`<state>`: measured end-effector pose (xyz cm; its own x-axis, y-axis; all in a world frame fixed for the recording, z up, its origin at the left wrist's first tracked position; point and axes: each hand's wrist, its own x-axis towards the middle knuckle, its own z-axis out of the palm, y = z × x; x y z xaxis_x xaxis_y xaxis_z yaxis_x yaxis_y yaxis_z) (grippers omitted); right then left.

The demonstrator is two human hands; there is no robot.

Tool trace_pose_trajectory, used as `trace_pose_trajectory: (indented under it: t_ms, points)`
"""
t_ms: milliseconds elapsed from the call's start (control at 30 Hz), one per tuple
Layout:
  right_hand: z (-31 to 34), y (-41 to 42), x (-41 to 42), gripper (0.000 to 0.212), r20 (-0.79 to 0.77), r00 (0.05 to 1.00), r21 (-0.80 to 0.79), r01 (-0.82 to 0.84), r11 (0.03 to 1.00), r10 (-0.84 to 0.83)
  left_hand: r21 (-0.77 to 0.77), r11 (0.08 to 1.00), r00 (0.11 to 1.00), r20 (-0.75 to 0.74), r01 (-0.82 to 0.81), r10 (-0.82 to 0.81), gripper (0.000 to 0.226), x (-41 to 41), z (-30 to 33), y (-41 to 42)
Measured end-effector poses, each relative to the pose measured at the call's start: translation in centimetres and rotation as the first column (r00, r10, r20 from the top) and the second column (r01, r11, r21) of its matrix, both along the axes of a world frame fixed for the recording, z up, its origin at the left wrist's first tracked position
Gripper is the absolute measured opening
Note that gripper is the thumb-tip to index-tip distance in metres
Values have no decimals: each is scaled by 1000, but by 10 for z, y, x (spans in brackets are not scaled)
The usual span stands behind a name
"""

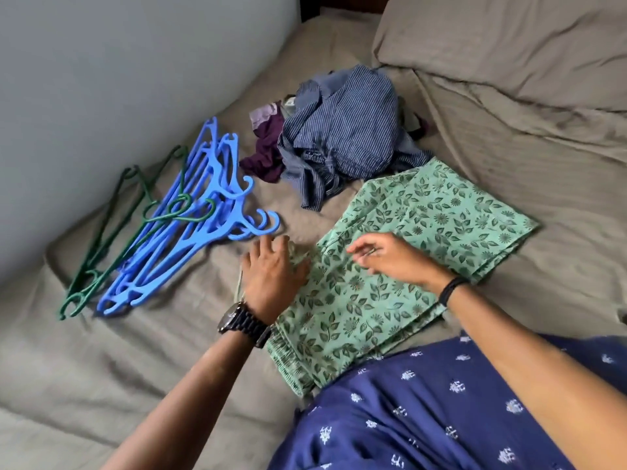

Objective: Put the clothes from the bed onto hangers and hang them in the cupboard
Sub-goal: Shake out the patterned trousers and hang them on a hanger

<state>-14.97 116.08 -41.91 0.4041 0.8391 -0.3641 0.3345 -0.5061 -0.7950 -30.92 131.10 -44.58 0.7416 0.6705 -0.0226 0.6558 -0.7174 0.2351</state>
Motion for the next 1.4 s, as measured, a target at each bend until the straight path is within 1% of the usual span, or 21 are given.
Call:
trace_pose_trajectory:
  t_ms: [33,133,200,300,433,533,600,667,700,767,800,833,900,967,1033,1100,1133,1200,1300,1367,1400]
  points:
    - [0,-2,18,24,57,996,7,62,998,-63,25,999,999,4,41,-41,56,16,1,-2]
    - [-2,-16,72,28,217,952,-10,221,975,-214,-82,970,973,26,230,-228,54,75,1,-13]
    - [-9,-27,98,31,296,918,-40,289,957,-264,-122,930,938,32,346,-345,53,113,-4,-22]
    - [-18,-47,131,36,368,868,-34,371,928,-334,-98,887,891,1,451,-453,48,169,-9,-32]
    - [-34,-73,155,42,437,820,-50,434,900,-371,-16,886,883,-79,463,-463,45,228,-4,-36]
    - [-42,-89,168,44,515,737,-14,518,855,-438,46,885,882,-120,464,-456,40,265,-4,-41]
    - [-46,-97,176,44,547,684,-6,579,816,-482,121,869,874,-147,481,-463,41,285,-5,-48]
    - [-45,-101,183,41,547,665,-11,613,790,-508,195,820,841,-182,538,-509,49,301,-5,-54]
    - [-44,-100,186,36,546,670,-25,613,790,-503,224,778,809,-197,587,-554,54,306,-5,-56]
    - [-42,-100,194,28,527,698,-78,608,790,-485,225,689,725,-203,689,-659,59,316,-3,-59]
    - [-41,-100,197,26,510,715,-105,603,791,-478,193,669,697,-192,718,-691,58,321,-3,-60]
    - [-39,-100,199,24,490,734,-128,593,795,-470,155,678,695,-171,719,-698,54,325,-2,-59]
    - [-35,-101,202,21,460,765,-155,569,808,-451,91,725,730,-141,682,-669,47,332,0,-57]
    - [-27,-103,202,18,449,786,-157,538,828,-425,67,749,750,-134,659,-647,43,336,0,-55]
    - [-23,-105,204,9,426,795,-104,517,850,-432,34,782,782,-76,623,-619,41,339,-1,-54]
    - [-18,-108,208,17,368,792,-29,534,845,-488,-18,813,813,-9,582,-582,37,344,0,-55]
    - [-15,-110,212,20,344,778,12,556,831,-526,-34,819,820,24,572,-572,35,349,3,-55]
    - [-5,-115,221,16,299,729,106,616,781,-616,-26,824,822,97,565,-561,29,360,16,-56]
    - [12,-129,243,8,286,603,221,715,664,-744,31,823,799,222,567,-559,27,387,41,-65]
    - [10,-137,254,12,362,560,177,744,645,-745,-48,799,787,214,600,-578,30,404,40,-70]
    - [7,-139,256,20,404,570,115,745,658,-716,-112,762,769,147,638,-622,34,409,34,-73]
